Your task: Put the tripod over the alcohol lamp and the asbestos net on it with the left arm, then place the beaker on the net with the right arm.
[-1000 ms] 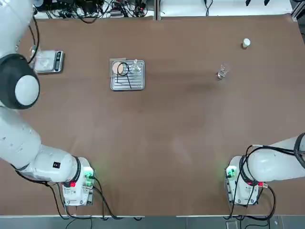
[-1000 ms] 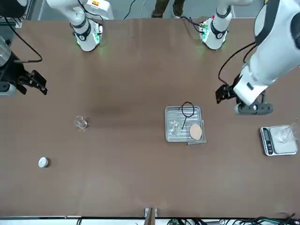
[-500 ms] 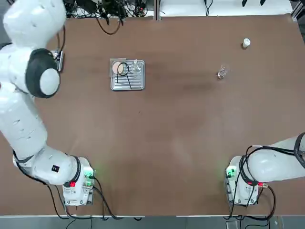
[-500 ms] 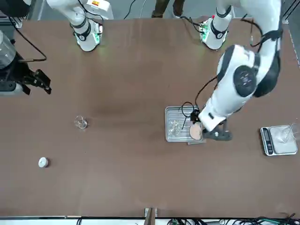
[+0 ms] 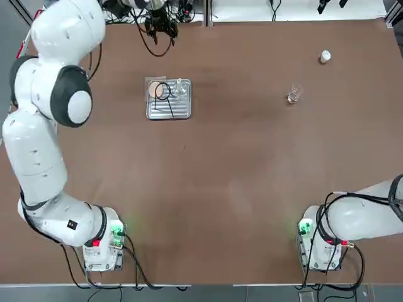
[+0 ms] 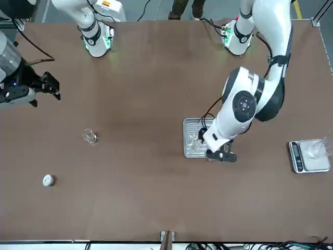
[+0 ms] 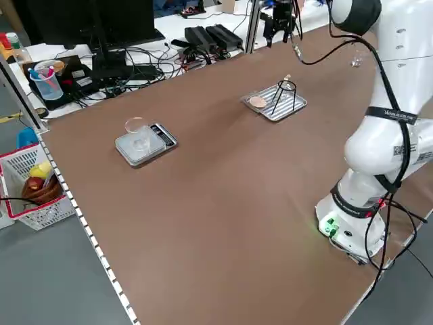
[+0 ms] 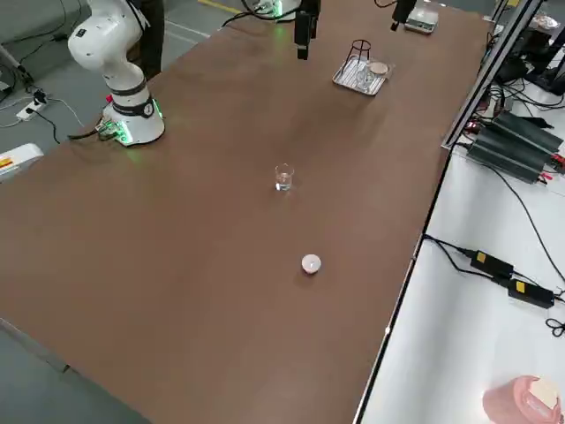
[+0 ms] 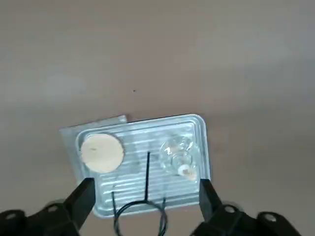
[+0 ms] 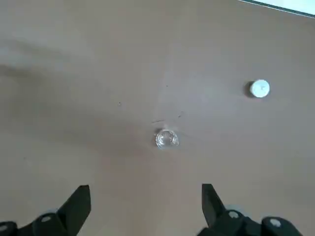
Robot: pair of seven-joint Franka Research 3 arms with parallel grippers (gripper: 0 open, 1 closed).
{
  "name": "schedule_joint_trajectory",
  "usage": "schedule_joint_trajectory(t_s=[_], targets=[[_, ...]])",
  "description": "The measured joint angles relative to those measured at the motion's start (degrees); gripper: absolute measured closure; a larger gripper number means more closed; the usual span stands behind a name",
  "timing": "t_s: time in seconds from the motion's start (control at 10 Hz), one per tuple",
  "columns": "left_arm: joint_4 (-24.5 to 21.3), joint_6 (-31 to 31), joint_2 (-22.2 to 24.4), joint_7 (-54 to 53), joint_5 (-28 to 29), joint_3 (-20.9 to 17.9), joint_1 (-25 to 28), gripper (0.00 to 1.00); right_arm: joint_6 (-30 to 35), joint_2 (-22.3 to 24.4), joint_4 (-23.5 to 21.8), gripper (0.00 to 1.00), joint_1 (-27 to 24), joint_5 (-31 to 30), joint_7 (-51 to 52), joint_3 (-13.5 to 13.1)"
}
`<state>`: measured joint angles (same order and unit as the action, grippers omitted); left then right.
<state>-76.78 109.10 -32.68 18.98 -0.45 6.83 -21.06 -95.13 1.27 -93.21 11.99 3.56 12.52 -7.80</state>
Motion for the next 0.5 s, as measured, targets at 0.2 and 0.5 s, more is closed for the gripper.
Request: schedule_joint_trajectory(t_s=[0.2,0.5], targets=[[-1.16,3.23,-2.03,1.96,0.1,0.04,-2.23,0.1,0.29,-0.05,-0.1,0.0,-3.98,5.3,10.76,-0.32],[-2.68,4.48,-2.44,2.63,0.24,-0.03,-3.12,0.13,0.25,-0.74,-1.22,0.0,-9.49,9.82,25.93,-0.49]])
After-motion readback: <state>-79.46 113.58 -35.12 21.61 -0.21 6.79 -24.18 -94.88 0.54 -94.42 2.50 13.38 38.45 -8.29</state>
